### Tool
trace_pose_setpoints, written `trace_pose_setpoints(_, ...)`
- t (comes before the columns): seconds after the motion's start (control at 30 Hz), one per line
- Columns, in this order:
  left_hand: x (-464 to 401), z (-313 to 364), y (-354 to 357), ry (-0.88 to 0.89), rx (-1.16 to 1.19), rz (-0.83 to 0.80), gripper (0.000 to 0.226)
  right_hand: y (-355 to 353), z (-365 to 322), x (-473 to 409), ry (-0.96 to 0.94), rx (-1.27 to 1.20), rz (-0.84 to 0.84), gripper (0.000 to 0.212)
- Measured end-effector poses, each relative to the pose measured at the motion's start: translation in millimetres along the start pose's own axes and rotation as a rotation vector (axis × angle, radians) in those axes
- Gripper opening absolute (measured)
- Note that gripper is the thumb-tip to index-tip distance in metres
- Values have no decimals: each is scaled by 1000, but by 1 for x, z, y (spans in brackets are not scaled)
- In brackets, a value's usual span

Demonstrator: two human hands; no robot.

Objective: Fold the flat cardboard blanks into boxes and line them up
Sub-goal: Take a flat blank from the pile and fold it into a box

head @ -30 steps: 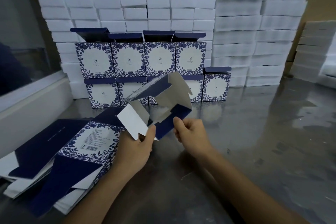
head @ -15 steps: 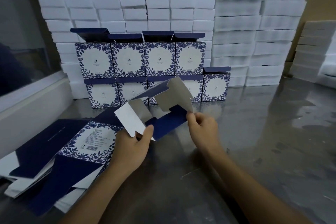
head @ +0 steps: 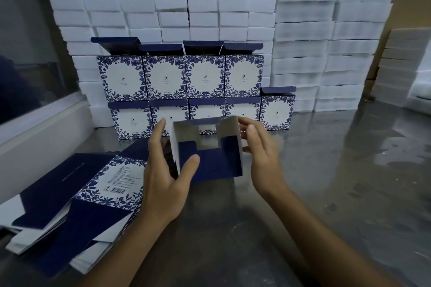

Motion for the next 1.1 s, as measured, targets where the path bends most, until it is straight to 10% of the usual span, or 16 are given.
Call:
trace_pose_setpoints(0.2, -5, 10, 2, -87, 40, 103, 31, -3, 4, 3, -18, 111, -75, 30)
trace_pose_setpoints(0.67, -3, 7, 6, -138, 73, 118, 30, -5, 12, -1, -112, 384, 69, 11)
trace_pose_setpoints(1.1, -5, 4, 5, -134, -2, 133, 36, -18, 29, -6, 173, 711, -377, 43)
Point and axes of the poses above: each hand's wrist, its own x-axis away from the middle knuckle, its own y-axis out of the palm, z = x × y, the point moved 3 cm from there along -x, towards the middle knuckle, and after that the axes turned 6 degrees about -y, right-handed, at the moved point
